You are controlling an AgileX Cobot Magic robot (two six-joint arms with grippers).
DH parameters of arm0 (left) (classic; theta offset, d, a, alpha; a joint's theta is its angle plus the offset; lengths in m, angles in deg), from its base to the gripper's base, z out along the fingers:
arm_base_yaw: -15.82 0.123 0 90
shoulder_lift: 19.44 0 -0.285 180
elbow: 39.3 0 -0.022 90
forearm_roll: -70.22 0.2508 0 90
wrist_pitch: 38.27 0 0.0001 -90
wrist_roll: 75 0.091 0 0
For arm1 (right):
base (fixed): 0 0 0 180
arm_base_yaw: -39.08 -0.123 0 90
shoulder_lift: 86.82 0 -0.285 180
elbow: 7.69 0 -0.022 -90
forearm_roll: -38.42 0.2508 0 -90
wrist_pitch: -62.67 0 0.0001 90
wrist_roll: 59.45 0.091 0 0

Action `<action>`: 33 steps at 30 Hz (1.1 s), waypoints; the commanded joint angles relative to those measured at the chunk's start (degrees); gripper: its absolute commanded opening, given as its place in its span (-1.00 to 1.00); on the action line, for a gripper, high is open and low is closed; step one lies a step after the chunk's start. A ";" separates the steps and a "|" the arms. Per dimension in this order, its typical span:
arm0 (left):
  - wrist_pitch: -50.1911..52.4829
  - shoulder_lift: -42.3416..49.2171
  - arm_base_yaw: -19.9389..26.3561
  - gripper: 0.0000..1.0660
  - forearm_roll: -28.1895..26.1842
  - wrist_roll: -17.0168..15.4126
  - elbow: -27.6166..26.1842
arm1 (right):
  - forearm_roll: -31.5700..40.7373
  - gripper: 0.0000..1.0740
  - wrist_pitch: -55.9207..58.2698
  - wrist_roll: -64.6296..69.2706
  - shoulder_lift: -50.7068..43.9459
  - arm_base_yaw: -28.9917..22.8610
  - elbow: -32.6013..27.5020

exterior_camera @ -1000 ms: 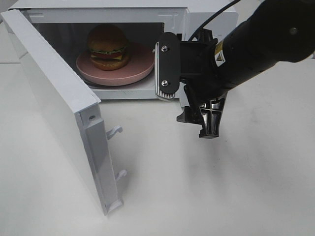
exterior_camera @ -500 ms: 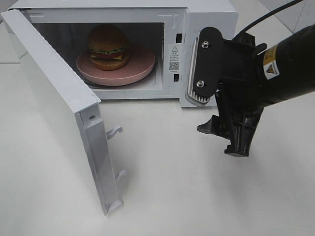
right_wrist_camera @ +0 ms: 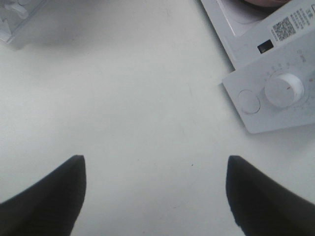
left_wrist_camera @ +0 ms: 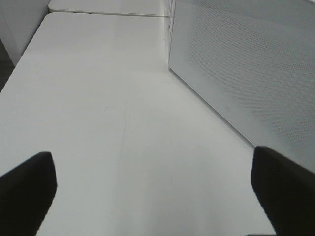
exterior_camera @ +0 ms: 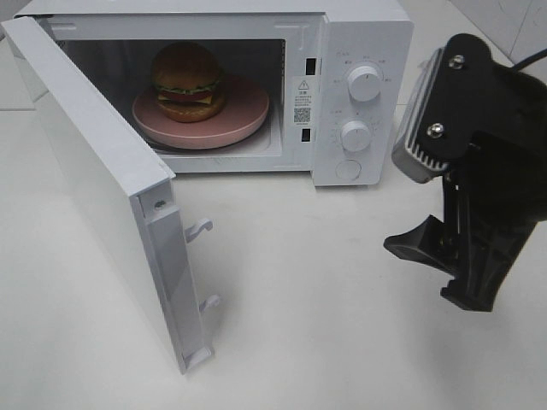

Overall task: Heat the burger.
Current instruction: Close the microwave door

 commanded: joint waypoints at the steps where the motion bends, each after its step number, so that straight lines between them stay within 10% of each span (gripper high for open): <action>1: 0.74 0.86 -0.23 0.88 0.17 0.00 0.11 | 0.46 0.42 3.95 5.50 -3.32 -0.17 -0.29; 33: 0.74 0.86 -0.23 0.88 0.17 0.00 0.11 | 0.46 0.42 40.74 25.78 -28.76 -0.17 -0.29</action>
